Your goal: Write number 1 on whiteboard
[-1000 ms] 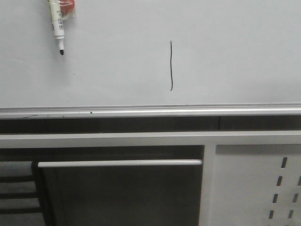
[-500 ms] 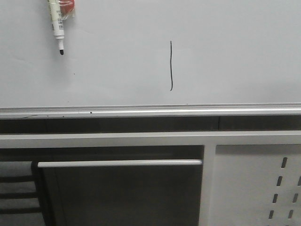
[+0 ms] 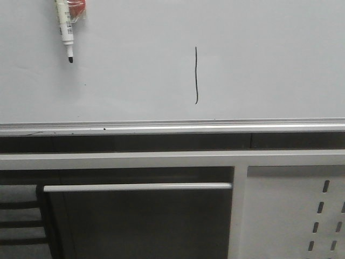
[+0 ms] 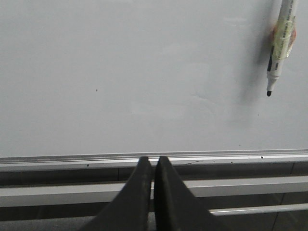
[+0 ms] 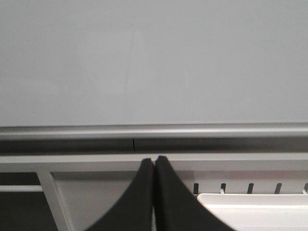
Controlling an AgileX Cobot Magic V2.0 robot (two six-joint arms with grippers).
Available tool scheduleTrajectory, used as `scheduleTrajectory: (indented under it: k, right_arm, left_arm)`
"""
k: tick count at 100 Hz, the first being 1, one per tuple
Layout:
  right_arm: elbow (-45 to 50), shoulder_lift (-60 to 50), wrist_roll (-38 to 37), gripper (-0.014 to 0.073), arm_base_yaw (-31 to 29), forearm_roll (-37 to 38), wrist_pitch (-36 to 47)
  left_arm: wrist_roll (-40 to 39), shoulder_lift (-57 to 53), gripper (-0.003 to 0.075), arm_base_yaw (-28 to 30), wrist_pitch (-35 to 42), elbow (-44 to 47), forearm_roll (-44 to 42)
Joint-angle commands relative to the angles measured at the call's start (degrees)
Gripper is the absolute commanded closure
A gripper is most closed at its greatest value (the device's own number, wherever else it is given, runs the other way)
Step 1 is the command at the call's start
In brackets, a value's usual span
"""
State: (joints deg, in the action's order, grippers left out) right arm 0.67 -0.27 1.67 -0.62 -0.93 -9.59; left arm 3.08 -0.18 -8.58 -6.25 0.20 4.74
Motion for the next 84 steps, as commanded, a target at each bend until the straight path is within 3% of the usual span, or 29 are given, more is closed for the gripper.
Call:
scheduleTrajectory:
  k: [1, 84]
  right_arm:
    - [1.48, -1.28, -0.31, 0.0657, -0.39, 1.27, 3.63]
    - [1.48, -1.28, -0.21, 0.0657, -0.39, 1.67, 1.72]
  left_arm:
    - [-0.61, -1.32, 0.0741, 0.07, 4.21, 2.36, -0.03]
    - [-0.61, -1.21, 0.0741, 0.07, 4.21, 2.36, -0.03]
